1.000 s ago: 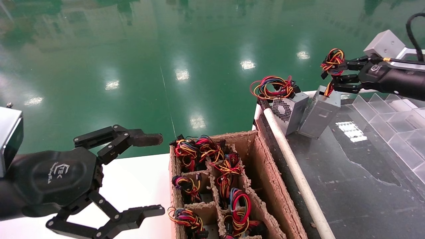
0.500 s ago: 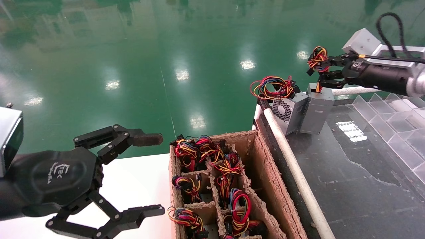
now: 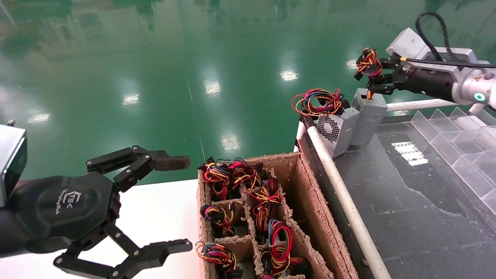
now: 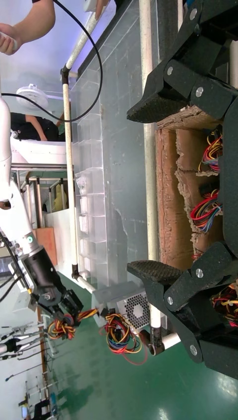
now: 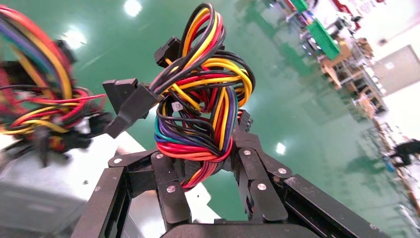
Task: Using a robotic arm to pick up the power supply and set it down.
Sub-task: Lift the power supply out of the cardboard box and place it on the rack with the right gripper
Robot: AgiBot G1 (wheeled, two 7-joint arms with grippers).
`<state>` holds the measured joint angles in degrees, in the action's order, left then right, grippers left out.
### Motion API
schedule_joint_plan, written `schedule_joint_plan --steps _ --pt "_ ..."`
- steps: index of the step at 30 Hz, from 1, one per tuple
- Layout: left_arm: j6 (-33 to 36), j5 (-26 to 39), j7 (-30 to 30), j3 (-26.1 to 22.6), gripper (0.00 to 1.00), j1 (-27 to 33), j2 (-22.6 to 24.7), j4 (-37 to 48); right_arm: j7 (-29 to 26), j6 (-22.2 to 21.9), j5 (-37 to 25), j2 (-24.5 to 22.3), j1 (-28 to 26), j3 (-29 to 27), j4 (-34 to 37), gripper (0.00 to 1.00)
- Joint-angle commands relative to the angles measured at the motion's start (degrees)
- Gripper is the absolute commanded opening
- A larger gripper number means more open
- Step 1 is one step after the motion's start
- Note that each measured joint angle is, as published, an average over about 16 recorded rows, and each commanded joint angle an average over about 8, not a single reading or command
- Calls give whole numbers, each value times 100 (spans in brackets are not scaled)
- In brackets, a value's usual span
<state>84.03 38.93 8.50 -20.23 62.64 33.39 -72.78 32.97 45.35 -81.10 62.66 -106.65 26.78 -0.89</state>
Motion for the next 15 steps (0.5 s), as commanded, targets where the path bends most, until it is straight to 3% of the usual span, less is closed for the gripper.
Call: schedule_joint_plan --steps 1,7,15 --pt "0 0 0 0 100 0 0 0 12 -200 -5 86 -4 3 24 0" --pt "0 0 0 -1 100 0 0 0 62 -442 -16 221 54 9 47 0" --pt "-1 -1 -1 -1 100 0 0 0 60 -342 20 128 76 -17 83 0"
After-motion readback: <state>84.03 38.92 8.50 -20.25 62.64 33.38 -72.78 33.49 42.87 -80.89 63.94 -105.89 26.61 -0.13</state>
